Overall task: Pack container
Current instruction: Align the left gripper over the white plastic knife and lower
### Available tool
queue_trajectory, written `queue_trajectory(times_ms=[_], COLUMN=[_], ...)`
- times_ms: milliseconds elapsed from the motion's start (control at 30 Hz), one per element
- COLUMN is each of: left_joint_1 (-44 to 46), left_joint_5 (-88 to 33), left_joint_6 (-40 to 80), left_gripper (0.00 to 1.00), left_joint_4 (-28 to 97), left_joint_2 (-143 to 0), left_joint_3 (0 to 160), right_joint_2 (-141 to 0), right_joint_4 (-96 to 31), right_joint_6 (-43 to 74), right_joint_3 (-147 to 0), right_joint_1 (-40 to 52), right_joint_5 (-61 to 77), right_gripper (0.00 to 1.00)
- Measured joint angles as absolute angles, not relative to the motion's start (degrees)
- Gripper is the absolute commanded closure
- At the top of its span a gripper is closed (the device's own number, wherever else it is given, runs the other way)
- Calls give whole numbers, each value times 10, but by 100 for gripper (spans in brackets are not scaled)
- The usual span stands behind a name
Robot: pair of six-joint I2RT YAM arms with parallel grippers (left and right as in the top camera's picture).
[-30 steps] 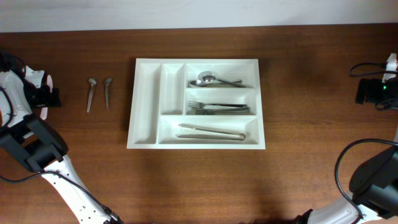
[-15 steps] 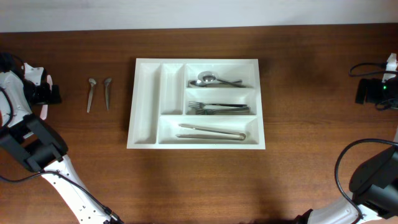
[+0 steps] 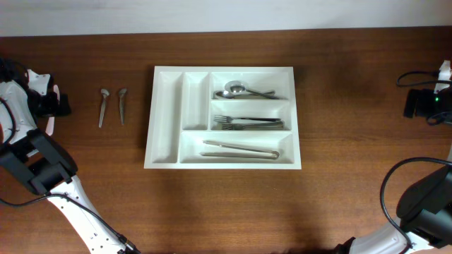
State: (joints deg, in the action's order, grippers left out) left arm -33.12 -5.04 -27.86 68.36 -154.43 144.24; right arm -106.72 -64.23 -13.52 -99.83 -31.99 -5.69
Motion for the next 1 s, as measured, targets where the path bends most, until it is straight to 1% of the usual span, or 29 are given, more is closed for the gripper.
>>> queue_trajectory(times_ms=[100, 200, 333, 367, 433, 467, 533, 567, 600, 733, 833, 900, 1000], left_joint_1=[-331, -331, -331, -331, -331, -331, -331, -331, -331, -331, -331, -331, -331], left_joint_5=[-53, -54, -54, -54, -54, -54, -54, -53, -53, -52, -52, -52, -51], left_joint_6=[-279, -280, -281, -280, -282, -282, -281, -281, -283, -285, -284, -285, -285], left_gripper=[0, 9, 11, 16, 18, 21, 31, 38, 42, 43, 48, 56, 61], left_joint_4=[680, 678, 678, 679, 680, 681, 681, 681, 681, 684, 685, 686, 688], left_joint_2=[-1545, -1545, -1545, -1545, -1545, -1545, -1545, -1545, -1545, -1545, -1545, -1545, -1545], left_joint_3=[1442, 1442, 1442, 1442, 1442, 1442, 1442, 1442, 1442, 1442, 1442, 1442, 1442], right_joint_2=[-1067, -1067, -1067, -1067, -1067, -1067, -1067, -1067, -1067, -1067, -1067, -1067, -1067], right_joint_4=[-642, -642, -642, -642, -642, -642, -642, -642, -642, -642, -642, -642, -642], right_joint_6=[-135, -135, -135, -135, -135, -135, -135, -135, -135, -135, -135, -135, -135], right_joint_3=[-998, -998, -998, -998, -998, -998, -998, -998, -998, -998, -998, -998, -998], right_joint_1=[-320, -320, -320, -320, -320, -320, -320, -320, -320, -320, -320, -320, -320], right_joint_5=[-57, -57, -57, -57, -57, -57, -57, -57, -57, -57, -57, -57, -57], right_gripper=[1, 1, 1, 1, 1, 1, 1, 1, 1, 1, 1, 1, 1])
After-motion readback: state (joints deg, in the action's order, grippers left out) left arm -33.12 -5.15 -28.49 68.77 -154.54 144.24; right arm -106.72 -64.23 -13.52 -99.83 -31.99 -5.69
